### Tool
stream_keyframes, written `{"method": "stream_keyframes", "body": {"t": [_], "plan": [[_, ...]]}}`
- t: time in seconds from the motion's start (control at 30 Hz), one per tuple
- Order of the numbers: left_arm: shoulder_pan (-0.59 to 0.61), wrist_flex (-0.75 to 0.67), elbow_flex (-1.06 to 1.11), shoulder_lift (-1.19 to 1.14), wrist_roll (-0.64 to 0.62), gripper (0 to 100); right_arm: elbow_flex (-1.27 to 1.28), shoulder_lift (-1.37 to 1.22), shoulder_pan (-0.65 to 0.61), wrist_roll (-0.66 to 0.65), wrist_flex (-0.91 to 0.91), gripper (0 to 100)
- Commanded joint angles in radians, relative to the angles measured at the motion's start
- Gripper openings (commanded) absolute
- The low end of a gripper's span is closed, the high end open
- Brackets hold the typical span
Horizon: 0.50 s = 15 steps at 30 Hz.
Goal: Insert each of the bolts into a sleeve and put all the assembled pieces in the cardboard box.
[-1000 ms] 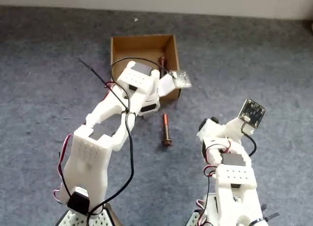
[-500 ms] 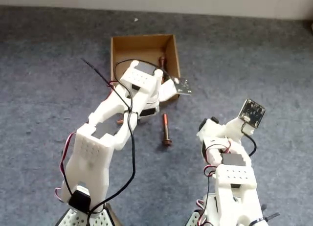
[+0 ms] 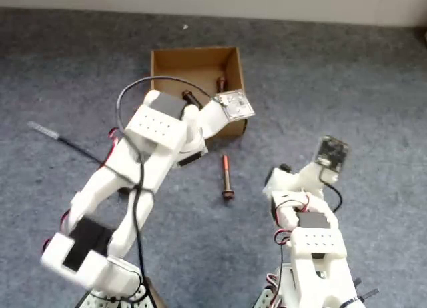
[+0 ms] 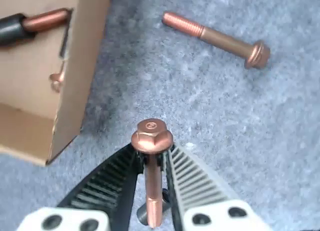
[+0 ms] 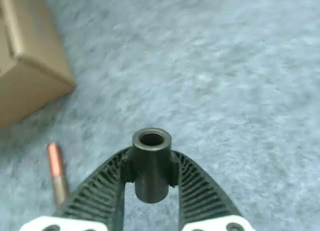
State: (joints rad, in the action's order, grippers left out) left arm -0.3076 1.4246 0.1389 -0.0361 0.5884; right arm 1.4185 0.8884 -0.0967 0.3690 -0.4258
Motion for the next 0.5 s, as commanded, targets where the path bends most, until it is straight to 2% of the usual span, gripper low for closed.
{"method": "stream_keyframes", "body": {"t": [0.0,0.17,0.47], "plan": [[-0.001,-0.192,0.263,0.343,-0.08,1,-0.01,0.028,-0.088,-0.087,0.019,0.5],[0.062,-0.385,0.512,0.636,-0.222,1,-0.025,0.028,-0.165,-0.141,0.021,0.5],[0.117,-0.517,0.685,0.977,-0.5,1,-0.139,0.028,-0.348,-0.18,0.019,0.5]]}}
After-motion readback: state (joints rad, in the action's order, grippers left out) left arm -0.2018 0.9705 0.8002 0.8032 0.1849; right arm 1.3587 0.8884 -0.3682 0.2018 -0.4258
